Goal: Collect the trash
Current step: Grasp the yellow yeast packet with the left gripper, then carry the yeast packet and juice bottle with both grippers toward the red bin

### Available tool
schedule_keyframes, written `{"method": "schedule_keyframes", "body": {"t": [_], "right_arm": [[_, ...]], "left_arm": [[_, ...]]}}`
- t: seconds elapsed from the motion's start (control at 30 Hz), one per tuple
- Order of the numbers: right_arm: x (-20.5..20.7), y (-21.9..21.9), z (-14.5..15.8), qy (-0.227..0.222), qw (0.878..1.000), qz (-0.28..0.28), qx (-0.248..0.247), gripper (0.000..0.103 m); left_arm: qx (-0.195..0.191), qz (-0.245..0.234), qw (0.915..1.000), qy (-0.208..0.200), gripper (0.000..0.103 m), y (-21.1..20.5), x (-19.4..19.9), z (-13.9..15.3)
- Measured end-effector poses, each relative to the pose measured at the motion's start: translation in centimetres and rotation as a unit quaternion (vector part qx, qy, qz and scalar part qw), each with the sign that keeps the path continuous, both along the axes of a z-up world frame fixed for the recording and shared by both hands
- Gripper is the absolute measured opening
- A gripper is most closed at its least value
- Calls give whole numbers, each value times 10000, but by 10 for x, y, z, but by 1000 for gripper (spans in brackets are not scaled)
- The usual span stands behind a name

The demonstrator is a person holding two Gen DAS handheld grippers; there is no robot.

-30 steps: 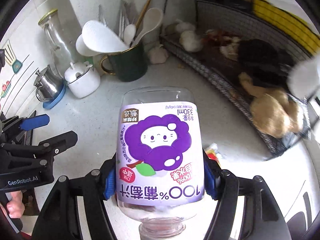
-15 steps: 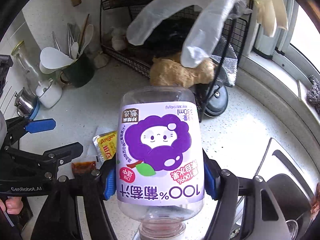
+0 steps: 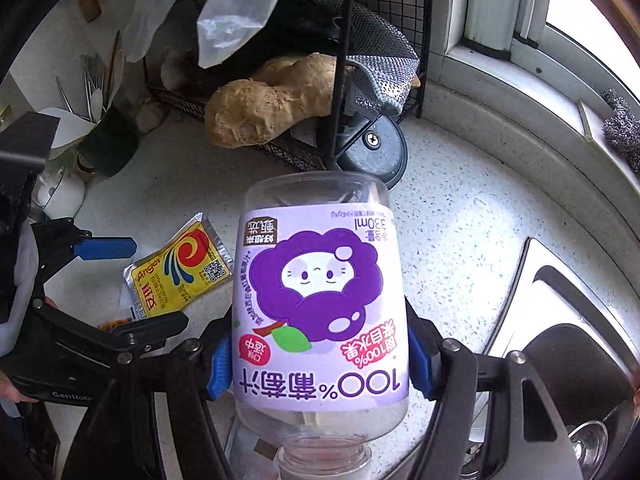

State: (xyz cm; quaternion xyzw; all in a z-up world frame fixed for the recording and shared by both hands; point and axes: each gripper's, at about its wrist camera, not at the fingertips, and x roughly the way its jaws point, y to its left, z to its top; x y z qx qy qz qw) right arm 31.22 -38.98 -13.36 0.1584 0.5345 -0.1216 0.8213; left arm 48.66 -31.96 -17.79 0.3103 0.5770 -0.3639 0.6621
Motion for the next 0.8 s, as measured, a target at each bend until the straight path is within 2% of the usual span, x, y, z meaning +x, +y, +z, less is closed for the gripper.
{"method": "schedule_keyframes", "body": {"t": [0.1, 0.13, 0.2, 0.33, 0.57, 0.8], "right_arm": [[6, 1, -4, 0, 10000, 0, 12, 66], [7, 0, -5, 5, 10000, 4, 19, 66], [6, -1, -6, 7, 10000, -7, 60, 66], [6, 1, -7, 7, 9999, -13, 106, 66], [2, 12, 4, -85, 9999, 50, 119, 66], [0, 42, 28, -286, 9991, 303, 46, 66]], "left_arm": [[8, 5, 10000, 71, 79, -3, 4, -9], [36, -7, 10000, 63, 73, -4, 6, -11], [118, -93, 9999, -23, 67, -5, 9, -16], [-91, -103, 9999, -37, 51, -4, 9, -7], [-339, 312, 9989, -43, 46, 13, 6, 14], [-679, 731, 9949, -129, 46, 49, -15, 53]]}}
